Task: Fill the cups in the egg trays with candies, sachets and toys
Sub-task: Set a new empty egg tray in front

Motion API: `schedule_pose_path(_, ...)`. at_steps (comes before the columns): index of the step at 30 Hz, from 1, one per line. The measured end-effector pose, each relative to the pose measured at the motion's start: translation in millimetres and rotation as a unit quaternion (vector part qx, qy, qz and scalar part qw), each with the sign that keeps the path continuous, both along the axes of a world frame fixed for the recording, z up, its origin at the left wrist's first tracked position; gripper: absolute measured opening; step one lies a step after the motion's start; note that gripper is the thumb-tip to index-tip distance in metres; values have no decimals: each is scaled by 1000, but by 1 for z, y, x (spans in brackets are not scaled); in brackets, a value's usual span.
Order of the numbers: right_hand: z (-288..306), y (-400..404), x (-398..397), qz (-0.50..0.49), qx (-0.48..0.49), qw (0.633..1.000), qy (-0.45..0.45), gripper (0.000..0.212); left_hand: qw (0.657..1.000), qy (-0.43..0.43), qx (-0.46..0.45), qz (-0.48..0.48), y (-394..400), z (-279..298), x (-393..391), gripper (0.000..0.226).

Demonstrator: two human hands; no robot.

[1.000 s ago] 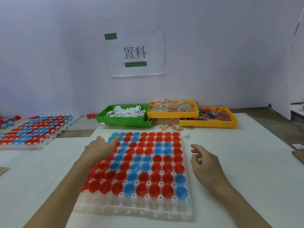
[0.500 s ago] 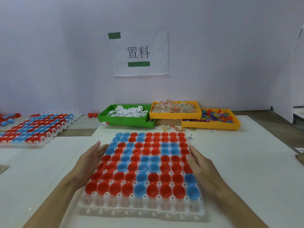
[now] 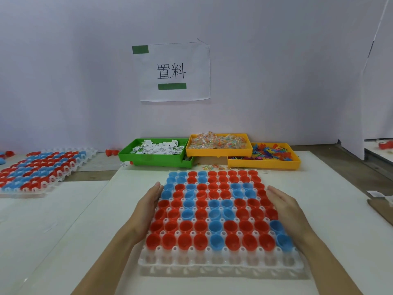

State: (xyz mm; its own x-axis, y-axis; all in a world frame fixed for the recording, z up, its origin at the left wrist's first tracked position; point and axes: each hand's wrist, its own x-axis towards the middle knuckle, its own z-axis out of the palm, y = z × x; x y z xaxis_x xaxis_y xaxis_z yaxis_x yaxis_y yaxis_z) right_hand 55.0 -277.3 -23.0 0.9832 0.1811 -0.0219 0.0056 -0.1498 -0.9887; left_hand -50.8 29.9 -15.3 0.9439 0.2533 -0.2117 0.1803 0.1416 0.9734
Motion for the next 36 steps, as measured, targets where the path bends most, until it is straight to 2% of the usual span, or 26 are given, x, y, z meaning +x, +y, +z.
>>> schedule_pose_path(2, -3, -12, 8, -16, -11, 1000, -5, 14, 1000, 1, -15, -11, -12, -1, 8, 37)
schedule_pose_path(3, -4, -16, 10, -22, -13, 1000, -6, 17, 1000, 3, -18, -12, -16, -2, 11, 38)
schedule_pose_path(6, -4, -25, 14, -34, -23, 999, -9, 42, 999, 7, -32, -8, -26, 0, 17, 39)
schedule_pose_path(8, -3, -27, 15, -31, -27, 999, -11, 46, 999, 8, -39, -2, -29, 0, 19, 41)
schedule_pose_path(12, -5, -27, 18, -25, -28, 999, -20, 47, 998, 10, -64, -3, -30, 0, 21, 62)
schedule_pose_path(14, -5, -26, 18, -30, -23, 999, -17, 47, 998, 8, -63, -12, -31, 1, 20, 64)
schedule_pose_path(21, -9, -24, 21, -34, -46, 998, -26, 47, 997, -8, -70, -13, -38, -2, 14, 63)
schedule_pose_path(24, -9, -24, 21, -39, -54, 997, -27, 46, 998, -21, -63, 18, -37, -5, 15, 41)
schedule_pose_path(26, -9, -25, 21, -41, -61, 997, -27, 44, 998, -30, -51, 29, -37, -4, 13, 34)
schedule_pose_path(30, -10, -25, 21, -43, -70, 996, -23, 43, 998, -45, -30, 31, -39, -3, 12, 37)
schedule_pose_path(34, -10, -24, 21, -41, -67, 997, -22, 42, 999, -40, -29, 13, -41, 1, 11, 54)
schedule_pose_path(36, -11, -26, 22, -41, -58, 997, -22, 38, 999, -44, -2, 29, -41, 2, 11, 47)
